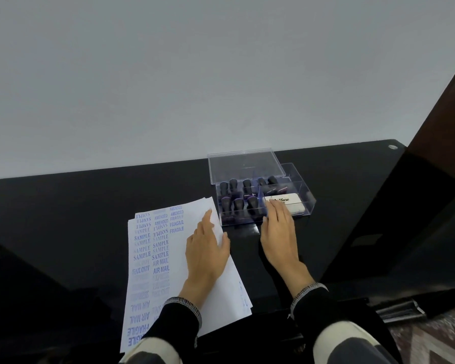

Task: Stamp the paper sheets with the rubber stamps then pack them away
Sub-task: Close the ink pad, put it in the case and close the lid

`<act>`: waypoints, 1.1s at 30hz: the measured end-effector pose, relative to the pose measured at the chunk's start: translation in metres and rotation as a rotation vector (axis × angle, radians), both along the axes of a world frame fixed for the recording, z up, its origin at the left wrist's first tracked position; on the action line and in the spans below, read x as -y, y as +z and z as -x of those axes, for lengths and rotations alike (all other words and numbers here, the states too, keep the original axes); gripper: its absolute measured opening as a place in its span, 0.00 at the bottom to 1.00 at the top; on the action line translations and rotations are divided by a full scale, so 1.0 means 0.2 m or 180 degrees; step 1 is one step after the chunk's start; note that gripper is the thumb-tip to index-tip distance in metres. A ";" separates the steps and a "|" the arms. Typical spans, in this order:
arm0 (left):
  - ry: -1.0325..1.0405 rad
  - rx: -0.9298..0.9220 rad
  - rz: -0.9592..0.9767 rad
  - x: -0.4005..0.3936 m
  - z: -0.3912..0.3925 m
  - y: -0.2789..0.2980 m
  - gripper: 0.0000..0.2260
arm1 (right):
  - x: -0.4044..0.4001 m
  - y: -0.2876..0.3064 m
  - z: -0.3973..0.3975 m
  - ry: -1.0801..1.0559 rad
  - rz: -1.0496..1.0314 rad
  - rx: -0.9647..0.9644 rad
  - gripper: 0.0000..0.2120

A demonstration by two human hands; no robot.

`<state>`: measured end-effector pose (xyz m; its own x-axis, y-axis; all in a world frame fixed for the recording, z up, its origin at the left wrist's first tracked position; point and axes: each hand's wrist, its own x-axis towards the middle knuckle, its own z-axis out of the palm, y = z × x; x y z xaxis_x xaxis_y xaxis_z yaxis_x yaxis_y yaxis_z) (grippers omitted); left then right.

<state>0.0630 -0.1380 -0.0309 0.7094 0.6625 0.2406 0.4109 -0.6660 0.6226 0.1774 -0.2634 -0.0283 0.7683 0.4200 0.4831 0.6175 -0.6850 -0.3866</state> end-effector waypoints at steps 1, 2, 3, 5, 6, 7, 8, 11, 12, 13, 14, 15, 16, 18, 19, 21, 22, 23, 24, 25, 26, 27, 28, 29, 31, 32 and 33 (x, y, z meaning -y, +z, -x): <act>0.0072 -0.0013 0.0142 -0.01 0.00 0.01 0.21 | 0.00 -0.01 0.00 0.0015 0.0057 -0.0031 0.22; 0.0093 -0.0028 0.0197 -0.03 -0.01 0.03 0.16 | 0.01 -0.01 0.00 0.0032 0.0117 -0.0060 0.23; 0.0088 -0.0013 0.0209 -0.06 -0.02 0.05 0.12 | 0.01 -0.01 -0.01 0.0045 0.0182 -0.0088 0.25; 0.0085 0.0095 0.0258 -0.15 -0.07 0.11 0.09 | 0.00 0.00 0.00 0.0042 0.0299 -0.0111 0.28; 0.0060 0.0143 0.0279 -0.21 -0.10 0.13 0.09 | 0.00 0.00 0.00 0.0035 0.0330 -0.0116 0.29; -0.0007 0.0163 0.0275 -0.28 -0.14 0.16 0.09 | 0.00 -0.01 0.01 0.0035 0.0346 -0.0128 0.29; -0.0104 0.0165 0.0268 -0.35 -0.18 0.18 0.10 | 0.00 -0.01 0.01 0.0038 0.0355 -0.0135 0.30; -0.0442 0.0062 0.0201 -0.53 -0.31 0.21 0.12 | -0.01 -0.01 0.00 -0.0011 0.0385 -0.0071 0.30; -0.0553 -0.0028 0.0130 -0.58 -0.35 0.20 0.12 | -0.01 -0.01 0.00 -0.0028 0.0386 -0.0027 0.30; -0.0666 -0.0147 0.0060 -0.62 -0.40 0.19 0.13 | -0.01 -0.01 0.00 -0.0038 0.0374 0.0009 0.30; -0.0787 -0.0293 -0.0025 -0.65 -0.44 0.17 0.14 | -0.01 -0.01 0.00 -0.0045 0.0359 0.0033 0.30; -0.0903 -0.0441 -0.0130 -0.68 -0.48 0.16 0.15 | -0.02 -0.02 -0.01 -0.0053 0.0352 0.0053 0.30; -0.1009 -0.0567 -0.0248 -0.70 -0.52 0.14 0.16 | -0.02 -0.02 -0.01 -0.0065 0.0361 0.0083 0.30; -0.1091 -0.0684 -0.0419 -0.73 -0.57 0.11 0.16 | -0.02 -0.02 -0.01 -0.0089 0.0390 0.0133 0.29; -0.1062 -0.0655 -0.0446 -0.74 -0.59 0.09 0.15 | -0.02 -0.03 -0.01 -0.0098 0.0398 0.0144 0.29; -0.1005 -0.0466 -0.0466 -0.74 -0.62 0.08 0.11 | -0.02 -0.03 -0.01 -0.0121 0.0417 0.0136 0.29; -0.0989 -0.0357 -0.0466 -0.74 -0.63 0.08 0.08 | -0.02 -0.03 -0.01 -0.0132 0.0416 0.0132 0.29; -0.0956 -0.0292 -0.0483 -0.74 -0.64 0.09 0.04 | -0.02 -0.03 -0.01 -0.0140 0.0405 0.0138 0.29; -0.0927 -0.0275 -0.0524 -0.74 -0.65 0.10 0.02 | -0.02 -0.03 -0.01 -0.0144 0.0393 0.0146 0.29; -0.0896 -0.0318 -0.0581 -0.74 -0.66 0.12 0.03 | -0.03 -0.04 -0.01 -0.0144 0.0381 0.0151 0.29; -0.0905 -0.0398 -0.0633 -0.74 -0.67 0.14 0.04 | -0.03 -0.04 -0.01 -0.0139 0.0370 0.0151 0.28; -0.0951 -0.0467 -0.0698 -0.75 -0.67 0.15 0.05 | -0.03 -0.04 -0.01 -0.0133 0.0360 0.0149 0.28; -0.1008 -0.0463 -0.0754 -0.75 -0.67 0.16 0.05 | -0.03 -0.03 -0.01 -0.0131 0.0352 0.0149 0.28; -0.1034 -0.0351 -0.0789 -0.75 -0.67 0.18 0.05 | -0.03 -0.03 -0.01 -0.0131 0.0343 0.0151 0.28; -0.0928 0.0119 -0.0767 -0.76 -0.67 0.22 0.06 | -0.03 -0.03 -0.01 -0.0126 0.0337 0.0141 0.28; -0.0832 0.0331 -0.0734 -0.76 -0.67 0.25 0.06 | -0.02 -0.03 -0.01 -0.0123 0.0336 0.0140 0.28; -0.0753 0.0448 -0.0678 -0.77 -0.68 0.29 0.07 | -0.02 -0.03 -0.01 -0.0121 0.0332 0.0148 0.28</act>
